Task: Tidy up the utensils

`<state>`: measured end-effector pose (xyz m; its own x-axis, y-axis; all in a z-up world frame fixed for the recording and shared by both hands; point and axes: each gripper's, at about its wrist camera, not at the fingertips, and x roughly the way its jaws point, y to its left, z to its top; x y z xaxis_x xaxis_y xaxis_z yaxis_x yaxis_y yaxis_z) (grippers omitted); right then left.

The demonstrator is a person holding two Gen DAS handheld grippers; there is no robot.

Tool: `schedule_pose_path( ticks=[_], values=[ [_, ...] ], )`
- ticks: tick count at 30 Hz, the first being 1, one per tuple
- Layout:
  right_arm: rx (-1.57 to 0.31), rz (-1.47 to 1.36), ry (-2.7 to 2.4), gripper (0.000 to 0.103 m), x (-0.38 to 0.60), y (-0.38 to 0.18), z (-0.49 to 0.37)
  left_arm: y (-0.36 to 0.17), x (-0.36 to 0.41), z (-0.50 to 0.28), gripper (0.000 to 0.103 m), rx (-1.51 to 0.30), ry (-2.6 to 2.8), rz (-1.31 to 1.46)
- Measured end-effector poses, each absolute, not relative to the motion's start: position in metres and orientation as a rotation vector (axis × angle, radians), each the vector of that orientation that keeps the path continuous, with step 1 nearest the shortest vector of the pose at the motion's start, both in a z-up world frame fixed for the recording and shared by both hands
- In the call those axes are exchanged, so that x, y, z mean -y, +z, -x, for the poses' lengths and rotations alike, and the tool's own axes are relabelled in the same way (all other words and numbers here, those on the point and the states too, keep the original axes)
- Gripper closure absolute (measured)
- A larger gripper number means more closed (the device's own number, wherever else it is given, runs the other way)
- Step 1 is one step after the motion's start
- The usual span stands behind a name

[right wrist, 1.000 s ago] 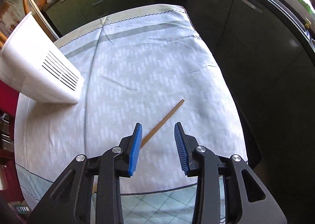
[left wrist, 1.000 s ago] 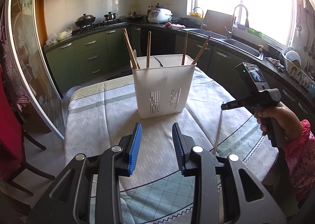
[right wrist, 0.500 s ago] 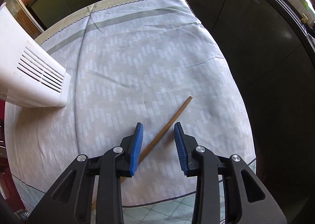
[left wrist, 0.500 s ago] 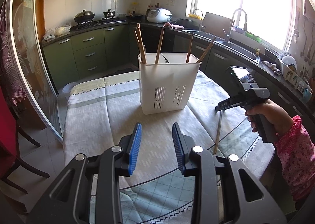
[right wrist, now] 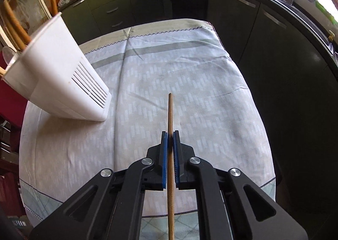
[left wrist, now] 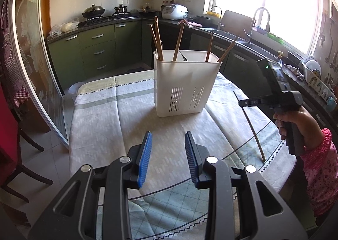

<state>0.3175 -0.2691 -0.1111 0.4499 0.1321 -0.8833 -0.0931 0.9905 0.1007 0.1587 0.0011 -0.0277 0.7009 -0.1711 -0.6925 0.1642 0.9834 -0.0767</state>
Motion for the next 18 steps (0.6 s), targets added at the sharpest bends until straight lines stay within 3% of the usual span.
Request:
schedule_pose_path(
  ticks=[9,18],
  values=[
    [-0.796,-0.1,0.249,0.097,0.288,-0.014,-0.231,-0.031,0.003,-0.162,0.072,-0.793,-0.18,0.0],
    [-0.655,-0.087,0.377,0.097,0.265,0.044,-0.189,-0.032,0.002,-0.159,0.072,-0.812,-0.162,0.001]
  ],
)
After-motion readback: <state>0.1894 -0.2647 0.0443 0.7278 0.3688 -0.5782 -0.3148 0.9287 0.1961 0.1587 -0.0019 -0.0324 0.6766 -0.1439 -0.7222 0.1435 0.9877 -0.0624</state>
